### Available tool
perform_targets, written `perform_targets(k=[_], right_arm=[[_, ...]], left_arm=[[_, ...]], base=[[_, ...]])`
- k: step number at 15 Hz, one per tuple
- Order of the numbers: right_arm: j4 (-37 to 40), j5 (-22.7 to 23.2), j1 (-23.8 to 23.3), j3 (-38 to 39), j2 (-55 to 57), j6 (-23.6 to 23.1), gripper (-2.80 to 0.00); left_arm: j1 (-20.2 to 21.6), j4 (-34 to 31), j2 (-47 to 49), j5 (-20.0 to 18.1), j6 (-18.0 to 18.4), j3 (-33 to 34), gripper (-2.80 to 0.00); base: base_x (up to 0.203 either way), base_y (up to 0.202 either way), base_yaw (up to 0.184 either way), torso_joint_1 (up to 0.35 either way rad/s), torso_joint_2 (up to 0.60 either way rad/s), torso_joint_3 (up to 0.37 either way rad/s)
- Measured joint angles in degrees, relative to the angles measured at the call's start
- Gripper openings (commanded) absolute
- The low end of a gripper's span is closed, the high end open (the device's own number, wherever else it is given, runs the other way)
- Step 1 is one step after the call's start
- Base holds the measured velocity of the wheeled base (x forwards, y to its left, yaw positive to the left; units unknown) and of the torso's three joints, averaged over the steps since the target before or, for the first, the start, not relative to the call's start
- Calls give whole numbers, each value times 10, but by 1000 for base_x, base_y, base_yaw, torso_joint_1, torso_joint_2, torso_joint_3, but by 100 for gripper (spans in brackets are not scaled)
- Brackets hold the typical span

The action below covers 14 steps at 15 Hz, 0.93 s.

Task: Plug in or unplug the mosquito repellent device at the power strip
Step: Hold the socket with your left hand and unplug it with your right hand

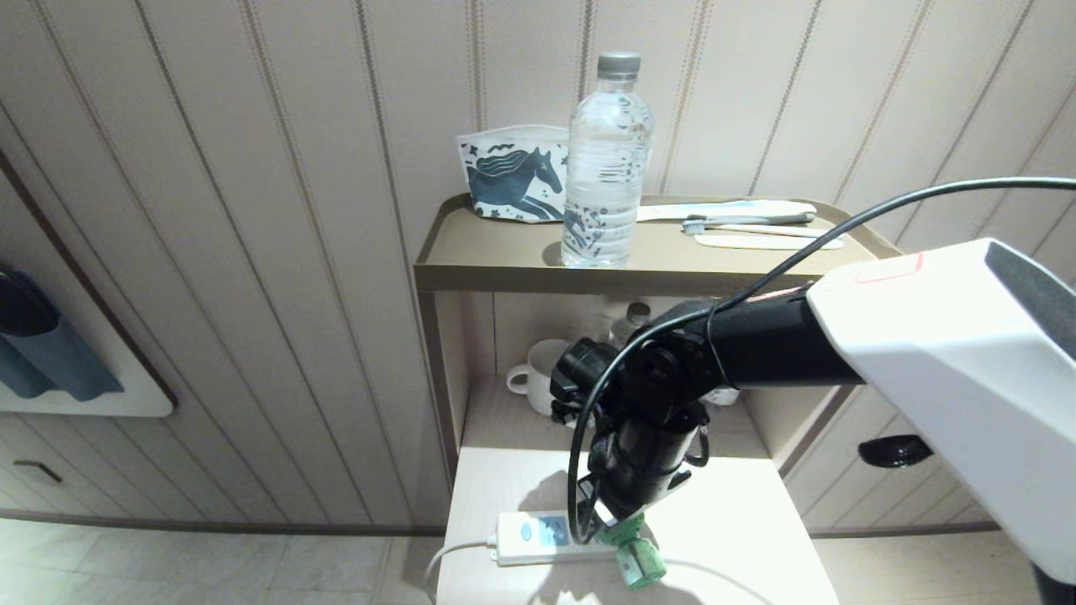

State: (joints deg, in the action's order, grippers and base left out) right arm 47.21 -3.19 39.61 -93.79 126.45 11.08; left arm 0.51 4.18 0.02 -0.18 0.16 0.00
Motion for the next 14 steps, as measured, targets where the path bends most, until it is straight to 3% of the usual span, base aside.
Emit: perform_targets(k=[2,3,14], right_arm=[[-1,1,-2,2,7,0,0],[-4,1,-3,2,10,0,-280],[-19,3,-4,1,33,-7,-280]], left_arm=[[0,0,0,0,0,0,-280],[0,0,0,0,0,0,-280],[0,0,0,0,0,0,-280]], base=[[0,0,0,0,0,0],[0,0,0,0,0,0],[0,0,0,0,0,0]])
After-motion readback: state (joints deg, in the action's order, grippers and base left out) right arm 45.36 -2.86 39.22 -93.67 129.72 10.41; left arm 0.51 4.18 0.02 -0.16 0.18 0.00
